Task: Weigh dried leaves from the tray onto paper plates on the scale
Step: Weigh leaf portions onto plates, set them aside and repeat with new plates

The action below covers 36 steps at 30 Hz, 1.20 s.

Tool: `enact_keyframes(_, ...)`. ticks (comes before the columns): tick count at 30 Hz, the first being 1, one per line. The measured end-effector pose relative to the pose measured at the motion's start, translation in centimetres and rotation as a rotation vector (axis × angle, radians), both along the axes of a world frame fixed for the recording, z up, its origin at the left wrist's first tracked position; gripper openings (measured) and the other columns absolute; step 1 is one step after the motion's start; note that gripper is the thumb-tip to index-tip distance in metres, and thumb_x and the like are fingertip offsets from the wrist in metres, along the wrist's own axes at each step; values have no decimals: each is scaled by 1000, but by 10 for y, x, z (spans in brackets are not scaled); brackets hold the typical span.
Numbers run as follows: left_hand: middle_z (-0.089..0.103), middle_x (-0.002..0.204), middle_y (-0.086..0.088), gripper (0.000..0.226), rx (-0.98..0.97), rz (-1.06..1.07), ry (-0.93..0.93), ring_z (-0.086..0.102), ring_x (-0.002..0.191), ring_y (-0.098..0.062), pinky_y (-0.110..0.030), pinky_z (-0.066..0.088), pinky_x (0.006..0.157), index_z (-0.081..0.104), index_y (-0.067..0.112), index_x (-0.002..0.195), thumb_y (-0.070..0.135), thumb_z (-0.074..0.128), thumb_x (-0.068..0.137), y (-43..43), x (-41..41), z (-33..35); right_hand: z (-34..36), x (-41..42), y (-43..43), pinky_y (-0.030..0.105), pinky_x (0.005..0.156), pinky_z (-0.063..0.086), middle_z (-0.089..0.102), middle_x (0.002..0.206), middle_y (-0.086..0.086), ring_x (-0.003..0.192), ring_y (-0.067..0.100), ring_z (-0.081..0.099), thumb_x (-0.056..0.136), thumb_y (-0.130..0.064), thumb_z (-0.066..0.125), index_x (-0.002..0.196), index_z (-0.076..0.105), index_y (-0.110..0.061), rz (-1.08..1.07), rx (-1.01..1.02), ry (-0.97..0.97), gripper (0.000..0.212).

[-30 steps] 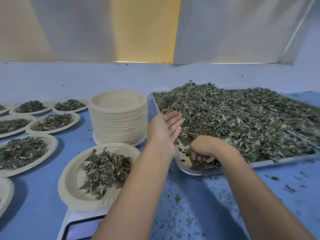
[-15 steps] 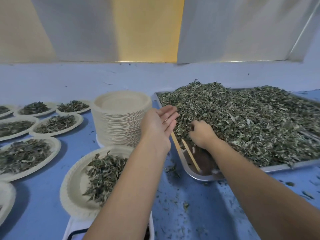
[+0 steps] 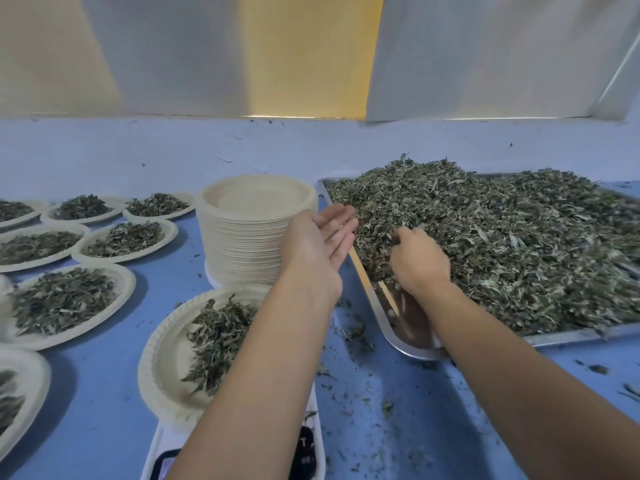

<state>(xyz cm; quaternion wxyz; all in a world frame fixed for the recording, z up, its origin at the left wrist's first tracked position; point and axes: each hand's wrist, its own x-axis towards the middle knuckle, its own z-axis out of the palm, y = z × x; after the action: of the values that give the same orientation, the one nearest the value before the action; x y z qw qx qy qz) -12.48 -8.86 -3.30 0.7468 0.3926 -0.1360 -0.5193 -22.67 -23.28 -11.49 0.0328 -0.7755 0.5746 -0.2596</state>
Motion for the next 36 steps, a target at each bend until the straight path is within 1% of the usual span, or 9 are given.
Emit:
enact_keyframes(5, 69, 84, -5, 33, 1, -11, 20, 65, 86, -17, -20, 50, 77, 62, 6, 86, 5, 29, 93, 1, -3, -2, 0, -3, 10, 32, 76, 37, 59, 120, 20, 101, 35, 57, 94, -18, 38, 116, 58, 0, -160, 265, 52, 34)
enact_keyframes(12, 69, 85, -5, 33, -8, -23, 33, 64, 87, -18, -20, 50, 76, 61, 5, 85, 5, 29, 93, -1, -3, -1, -2, 17, 2, 36, 66, 59, 59, 120, 19, 68, 22, 62, 93, -1, 36, 125, 59, -5, 109, 474, -536, 39)
enact_keyframes(16, 68, 86, -5, 34, -2, -9, 26, 64, 92, -18, -20, 49, 79, 61, 6, 83, 6, 28, 93, -2, 2, 0, -7, 8, -10, 40, 100, 43, 40, 143, 12, 125, 32, 44, 87, -13, 48, 139, 44, -13, 152, 128, 19, 52)
enact_keyframes(21, 68, 84, -5, 35, 11, -11, 14, 63, 92, -19, -20, 49, 77, 60, 6, 81, 7, 28, 95, -3, 3, 1, -14, 24, -18, 44, 119, 5, -12, 160, 8, 146, 32, -6, 99, -16, 33, 153, 6, -28, 386, 408, 245, 62)
enact_keyframes(25, 69, 86, -6, 35, 16, -11, 15, 64, 88, -18, -21, 50, 76, 61, 5, 82, 6, 29, 94, -2, 4, 0, -10, 28, -18, 33, 115, 19, 19, 158, 11, 145, 25, 19, 98, -9, 34, 151, 26, -20, 463, 431, 155, 54)
enact_keyframes(30, 68, 84, -5, 34, 26, -3, 16, 64, 89, -19, -21, 49, 80, 61, 6, 80, 6, 29, 93, 0, 6, 0, -2, 16, -11, 25, 81, 45, 52, 137, 11, 105, 24, 58, 90, 3, 33, 141, 45, -22, 412, 410, -13, 58)
enact_keyframes(33, 68, 84, -6, 34, 33, -4, 10, 64, 89, -19, -21, 49, 79, 61, 6, 81, 5, 29, 93, 2, 5, 0, 0, 8, -12, 21, 45, 35, 63, 80, 5, 51, 13, 47, 84, 3, 37, 141, 45, -24, 356, 474, -182, 64)
enact_keyframes(35, 68, 85, -6, 34, 29, 0, 13, 64, 89, -19, -21, 49, 78, 61, 5, 81, 4, 29, 92, 3, 5, 1, 3, 4, -9, 22, 48, 32, 54, 59, -7, 49, 9, 44, 80, 0, 42, 141, 44, -27, 382, 550, -203, 67)
enact_keyframes(36, 68, 85, -6, 34, 26, 0, 14, 63, 89, -19, -22, 49, 78, 61, 5, 82, 4, 29, 92, 3, 5, 2, 5, 4, -7, 24, 58, 39, 61, 72, -10, 66, 8, 54, 79, -2, 44, 142, 41, -28, 420, 600, -181, 69)
